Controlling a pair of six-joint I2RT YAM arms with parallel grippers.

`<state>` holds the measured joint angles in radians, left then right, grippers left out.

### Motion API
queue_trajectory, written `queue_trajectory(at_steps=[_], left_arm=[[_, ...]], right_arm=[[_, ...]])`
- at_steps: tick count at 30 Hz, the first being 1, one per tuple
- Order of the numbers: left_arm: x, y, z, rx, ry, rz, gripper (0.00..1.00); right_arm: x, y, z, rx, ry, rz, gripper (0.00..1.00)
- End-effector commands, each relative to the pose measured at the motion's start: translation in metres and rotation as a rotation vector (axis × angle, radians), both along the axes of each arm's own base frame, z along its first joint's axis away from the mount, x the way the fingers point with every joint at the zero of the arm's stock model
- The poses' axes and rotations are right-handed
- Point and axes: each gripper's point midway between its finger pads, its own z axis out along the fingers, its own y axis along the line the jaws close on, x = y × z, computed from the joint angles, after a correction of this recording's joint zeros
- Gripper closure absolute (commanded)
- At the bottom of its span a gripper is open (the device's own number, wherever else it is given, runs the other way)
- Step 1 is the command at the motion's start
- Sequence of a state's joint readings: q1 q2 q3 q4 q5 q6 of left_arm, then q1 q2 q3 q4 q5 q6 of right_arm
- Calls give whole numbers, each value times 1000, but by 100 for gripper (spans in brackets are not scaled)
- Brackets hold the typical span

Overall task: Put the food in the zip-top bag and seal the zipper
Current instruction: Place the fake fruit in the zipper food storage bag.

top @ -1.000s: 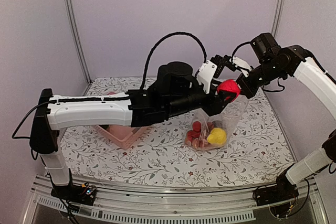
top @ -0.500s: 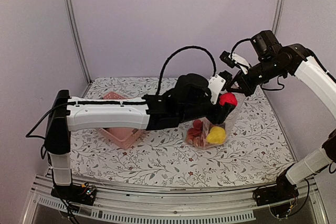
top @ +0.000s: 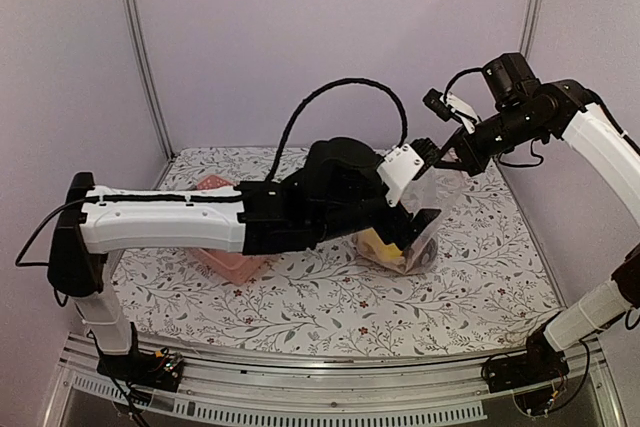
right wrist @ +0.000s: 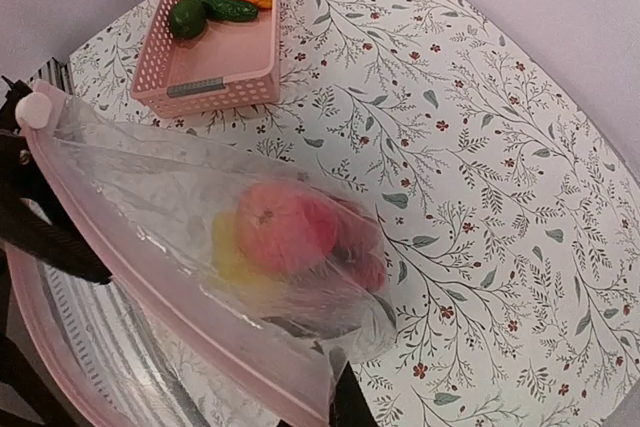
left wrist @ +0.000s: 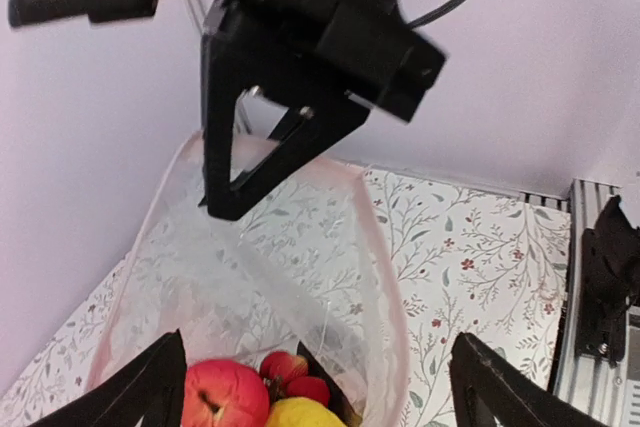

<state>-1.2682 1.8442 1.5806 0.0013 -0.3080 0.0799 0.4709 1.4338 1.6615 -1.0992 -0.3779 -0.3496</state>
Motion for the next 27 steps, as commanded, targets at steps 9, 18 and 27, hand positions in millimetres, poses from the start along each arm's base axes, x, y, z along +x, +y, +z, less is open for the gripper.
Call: queue_trajectory(at_steps=[9, 18, 27], left_arm=[[-48, 26, -11, 266, -113, -277, 21], [-31, 16, 57, -251, -35, -103, 10], [-39, 41, 134, -528, -154, -104, 9]], right_arm=[[-16, 14, 3, 77, 44, 86, 100], [-13, 19, -11, 76, 81, 84, 100], [1, 17, -6, 52, 55, 42, 100]])
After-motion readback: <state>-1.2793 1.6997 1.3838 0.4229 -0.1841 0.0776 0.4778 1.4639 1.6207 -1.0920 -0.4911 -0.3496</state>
